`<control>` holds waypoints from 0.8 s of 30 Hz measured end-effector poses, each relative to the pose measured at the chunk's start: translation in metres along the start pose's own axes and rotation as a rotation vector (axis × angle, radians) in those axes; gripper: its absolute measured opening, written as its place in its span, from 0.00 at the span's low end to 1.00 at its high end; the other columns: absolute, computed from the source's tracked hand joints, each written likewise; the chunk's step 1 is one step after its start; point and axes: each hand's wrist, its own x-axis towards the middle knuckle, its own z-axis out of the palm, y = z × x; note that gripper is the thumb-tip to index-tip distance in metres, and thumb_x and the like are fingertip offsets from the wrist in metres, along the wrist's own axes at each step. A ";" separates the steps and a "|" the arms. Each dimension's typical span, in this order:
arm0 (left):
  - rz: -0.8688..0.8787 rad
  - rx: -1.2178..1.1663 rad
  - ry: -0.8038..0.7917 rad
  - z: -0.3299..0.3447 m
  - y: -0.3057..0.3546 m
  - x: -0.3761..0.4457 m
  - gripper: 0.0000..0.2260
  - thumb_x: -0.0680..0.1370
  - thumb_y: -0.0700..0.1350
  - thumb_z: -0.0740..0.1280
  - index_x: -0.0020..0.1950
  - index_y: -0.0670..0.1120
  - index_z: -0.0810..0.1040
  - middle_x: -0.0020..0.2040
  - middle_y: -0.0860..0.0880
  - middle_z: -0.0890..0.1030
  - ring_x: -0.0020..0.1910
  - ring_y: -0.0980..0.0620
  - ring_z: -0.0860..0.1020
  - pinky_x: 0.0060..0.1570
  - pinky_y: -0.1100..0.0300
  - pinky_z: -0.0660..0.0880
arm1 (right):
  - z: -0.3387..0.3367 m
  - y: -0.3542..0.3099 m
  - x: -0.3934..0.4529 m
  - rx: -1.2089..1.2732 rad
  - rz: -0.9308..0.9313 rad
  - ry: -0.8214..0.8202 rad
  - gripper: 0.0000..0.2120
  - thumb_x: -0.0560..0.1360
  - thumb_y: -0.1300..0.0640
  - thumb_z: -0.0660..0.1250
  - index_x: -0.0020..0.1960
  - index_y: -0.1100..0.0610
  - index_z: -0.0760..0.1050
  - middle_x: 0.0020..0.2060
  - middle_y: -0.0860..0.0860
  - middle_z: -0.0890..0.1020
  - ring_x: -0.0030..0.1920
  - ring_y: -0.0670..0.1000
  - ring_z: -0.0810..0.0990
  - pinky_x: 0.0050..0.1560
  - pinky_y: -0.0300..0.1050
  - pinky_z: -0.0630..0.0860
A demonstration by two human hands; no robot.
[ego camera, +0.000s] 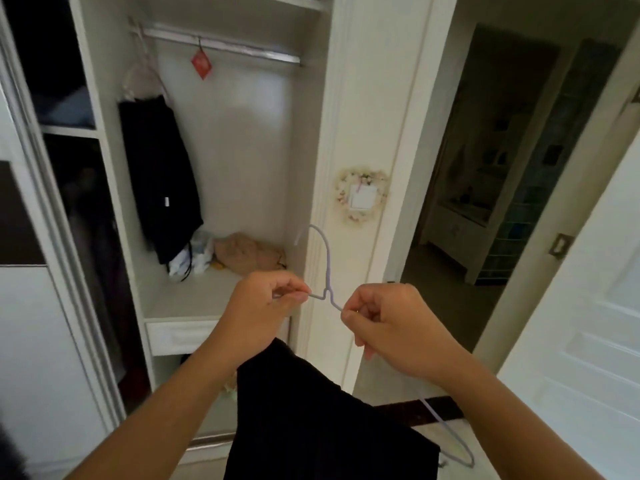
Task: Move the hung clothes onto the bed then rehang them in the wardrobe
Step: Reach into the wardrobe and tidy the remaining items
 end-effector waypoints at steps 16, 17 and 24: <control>-0.035 0.145 0.153 -0.197 -0.137 0.124 0.08 0.76 0.45 0.72 0.52 0.56 0.83 0.46 0.60 0.84 0.50 0.65 0.80 0.55 0.63 0.75 | 0.099 -0.102 0.240 0.082 -0.055 0.185 0.12 0.74 0.64 0.66 0.33 0.57 0.78 0.25 0.52 0.81 0.22 0.46 0.77 0.26 0.34 0.73; -0.044 0.151 0.163 -0.205 -0.144 0.131 0.07 0.76 0.45 0.72 0.52 0.56 0.83 0.46 0.60 0.84 0.49 0.65 0.80 0.56 0.63 0.75 | 0.103 -0.106 0.253 0.095 -0.055 0.200 0.12 0.74 0.64 0.65 0.33 0.58 0.78 0.25 0.53 0.81 0.22 0.46 0.77 0.26 0.34 0.72; -0.056 0.203 0.212 -0.242 -0.190 0.195 0.08 0.76 0.47 0.72 0.52 0.58 0.83 0.47 0.61 0.83 0.50 0.66 0.79 0.59 0.60 0.75 | 0.120 -0.126 0.362 0.111 -0.095 0.313 0.10 0.72 0.61 0.67 0.33 0.58 0.78 0.23 0.49 0.80 0.24 0.42 0.75 0.34 0.36 0.73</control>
